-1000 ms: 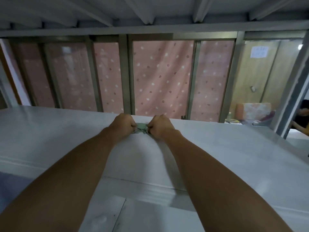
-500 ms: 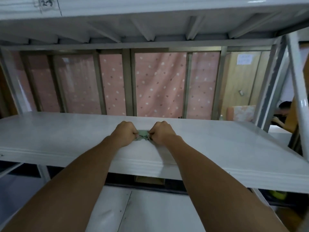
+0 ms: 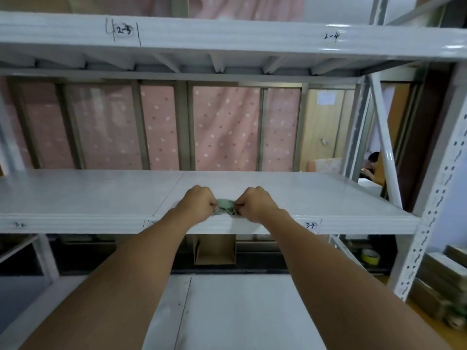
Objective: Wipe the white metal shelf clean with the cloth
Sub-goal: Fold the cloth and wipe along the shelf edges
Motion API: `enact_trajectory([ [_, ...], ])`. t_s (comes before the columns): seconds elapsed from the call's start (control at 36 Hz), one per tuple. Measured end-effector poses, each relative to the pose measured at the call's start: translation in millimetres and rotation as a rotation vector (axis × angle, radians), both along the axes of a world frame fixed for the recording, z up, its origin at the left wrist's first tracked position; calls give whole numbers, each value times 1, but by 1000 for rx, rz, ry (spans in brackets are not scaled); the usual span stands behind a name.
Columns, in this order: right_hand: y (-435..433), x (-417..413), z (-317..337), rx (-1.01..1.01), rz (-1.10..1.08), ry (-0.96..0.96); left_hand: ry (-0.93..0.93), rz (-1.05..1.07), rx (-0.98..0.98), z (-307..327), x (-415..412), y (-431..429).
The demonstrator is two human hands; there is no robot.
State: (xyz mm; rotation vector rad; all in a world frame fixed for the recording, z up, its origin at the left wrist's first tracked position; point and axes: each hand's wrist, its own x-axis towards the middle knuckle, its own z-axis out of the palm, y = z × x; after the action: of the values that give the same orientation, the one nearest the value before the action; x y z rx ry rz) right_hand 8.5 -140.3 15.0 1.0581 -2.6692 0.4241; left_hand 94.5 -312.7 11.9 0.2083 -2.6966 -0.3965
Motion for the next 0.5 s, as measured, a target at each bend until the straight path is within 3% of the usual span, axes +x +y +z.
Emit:
enact_trajectory([
  [0.5, 38, -19, 1, -27, -10, -32, 19, -87, 44, -2, -29, 27],
])
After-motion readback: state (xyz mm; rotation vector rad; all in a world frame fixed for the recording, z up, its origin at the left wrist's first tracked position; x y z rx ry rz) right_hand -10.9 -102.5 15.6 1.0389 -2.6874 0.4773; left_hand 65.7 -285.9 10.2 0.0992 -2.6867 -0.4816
